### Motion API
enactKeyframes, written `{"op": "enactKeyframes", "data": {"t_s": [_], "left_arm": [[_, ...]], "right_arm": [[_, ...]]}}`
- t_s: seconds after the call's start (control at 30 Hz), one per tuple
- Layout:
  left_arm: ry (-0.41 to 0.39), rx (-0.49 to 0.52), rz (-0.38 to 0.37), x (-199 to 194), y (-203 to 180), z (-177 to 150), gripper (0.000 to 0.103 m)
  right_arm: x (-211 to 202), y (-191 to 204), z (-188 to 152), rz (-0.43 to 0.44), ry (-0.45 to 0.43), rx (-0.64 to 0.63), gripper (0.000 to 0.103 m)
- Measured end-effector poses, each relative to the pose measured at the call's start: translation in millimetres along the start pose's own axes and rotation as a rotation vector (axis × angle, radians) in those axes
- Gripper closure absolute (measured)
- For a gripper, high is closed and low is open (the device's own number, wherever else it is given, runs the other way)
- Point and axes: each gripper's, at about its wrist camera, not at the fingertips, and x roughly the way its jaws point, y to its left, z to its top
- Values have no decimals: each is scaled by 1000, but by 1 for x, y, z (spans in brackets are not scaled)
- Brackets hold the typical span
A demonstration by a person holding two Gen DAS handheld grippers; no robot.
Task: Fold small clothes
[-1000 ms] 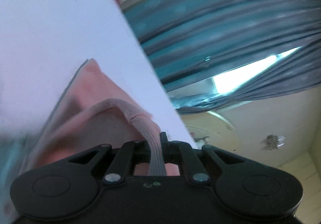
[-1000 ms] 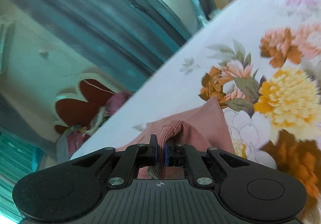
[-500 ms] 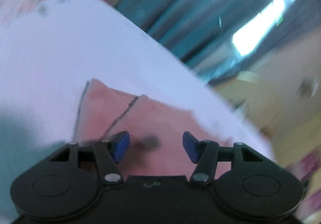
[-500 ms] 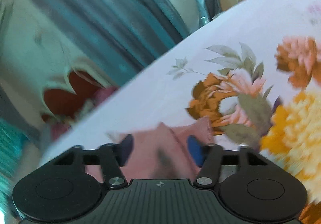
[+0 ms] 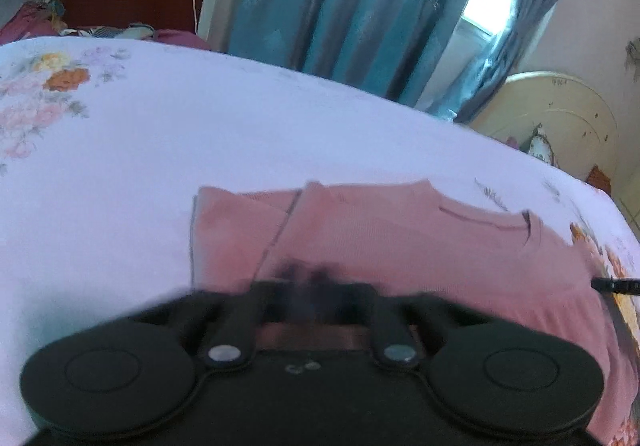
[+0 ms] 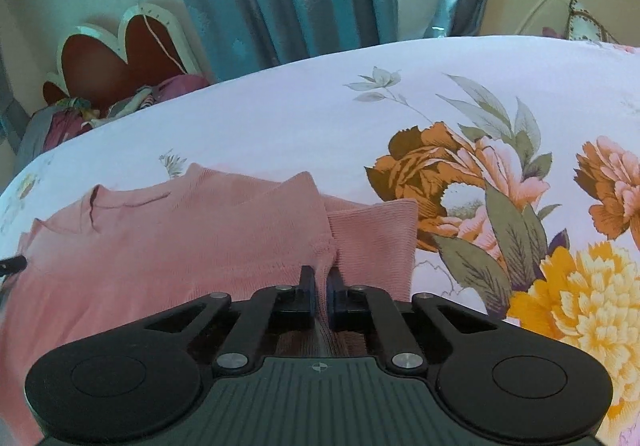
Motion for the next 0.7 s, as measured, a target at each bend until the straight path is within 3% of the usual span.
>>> {"op": "enactKeyframes", "data": {"t_s": [0.07, 0.17, 0.2, 0.23, 0.27, 0.3, 0.4, 0.6, 0.7], "left_arm": [[-10, -10, 19, -2, 5, 1, 103], [10, -42, -10, 0, 14, -1, 98], [15, -71, -31, -5, 16, -1, 79], [7, -86, -63, -12, 16, -2, 68], [-17, -87, -85, -24, 15, -4, 46], [-51, -73, -87, -38, 12, -9, 36], [-43, -70, -122, -67, 12, -29, 46], [6, -79, -101, -108, 17, -76, 49], [34, -102, -103, -114, 20, -87, 55]], "right_arm": [[-8, -2, 1, -11, -1, 16, 100], [-10, -4, -2, -9, 16, 41, 99], [-12, -6, -2, 7, 18, 72, 95], [-17, -8, -2, 34, 23, 95, 81], [-25, -10, -3, 69, 17, 112, 60], [-36, -12, -7, 90, 1, 118, 58], [-64, -19, -27, 163, 16, 139, 58], [-101, -30, -78, 233, 63, 177, 62], [-112, -31, -96, 257, 75, 189, 74]]}}
